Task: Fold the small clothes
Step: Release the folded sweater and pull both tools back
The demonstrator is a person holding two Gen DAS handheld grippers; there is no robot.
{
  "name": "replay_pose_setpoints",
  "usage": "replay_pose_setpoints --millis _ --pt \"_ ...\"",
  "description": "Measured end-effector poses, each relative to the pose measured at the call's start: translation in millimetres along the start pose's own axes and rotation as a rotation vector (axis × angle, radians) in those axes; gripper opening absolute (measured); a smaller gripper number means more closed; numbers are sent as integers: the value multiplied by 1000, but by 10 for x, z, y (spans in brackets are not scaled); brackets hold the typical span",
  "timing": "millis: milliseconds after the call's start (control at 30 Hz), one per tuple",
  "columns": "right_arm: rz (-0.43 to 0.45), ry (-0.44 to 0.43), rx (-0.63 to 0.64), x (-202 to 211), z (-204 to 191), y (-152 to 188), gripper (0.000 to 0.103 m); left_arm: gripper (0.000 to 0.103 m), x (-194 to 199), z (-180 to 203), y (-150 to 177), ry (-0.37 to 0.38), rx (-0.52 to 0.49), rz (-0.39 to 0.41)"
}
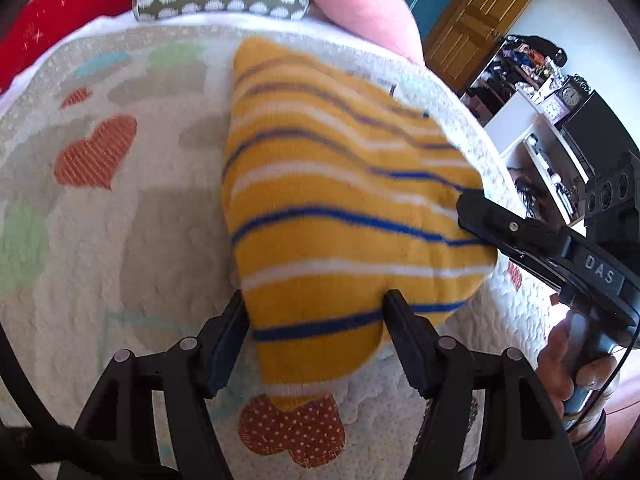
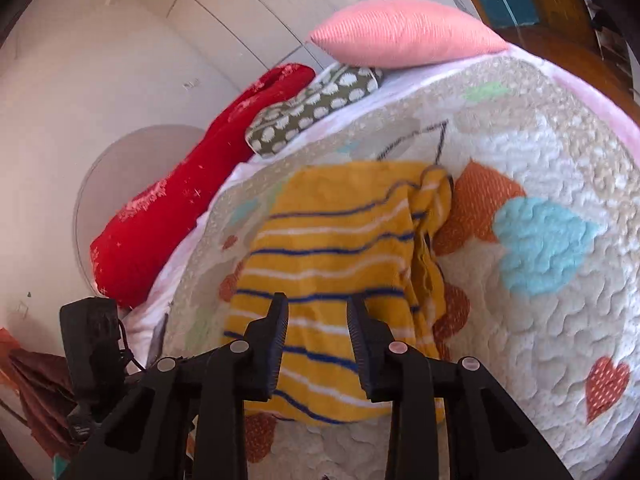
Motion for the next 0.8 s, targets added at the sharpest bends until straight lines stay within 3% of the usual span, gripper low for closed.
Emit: replay_pose_setpoints --millis 100,167,333,467,800 --pt "-28 116 -61 -250 408 189 24 67 -65 113 64 -37 -41 19" --pt "0 80 -103 -198 493 185 21 66 37 210 80 -50 -76 35" --pt "58 147 -22 115 377 231 24 67 356 320 211 -156 -140 128" --pt "103 216 35 338 330 425 41 68 631 350 304 -240 -162 214" --pt "155 326 99 568 209 902 57 78 1223 273 374 -455 -129 375"
Point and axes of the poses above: each gripper's, at about its wrist camera, not at the fingertips, and x roughly against the way its jaws point, z to its right, y to its underside, the point moved 6 cm from there along -x, roughly the way its jaws point, and after that the axes turned 7 degrees about -x, right-handed, at the moved point
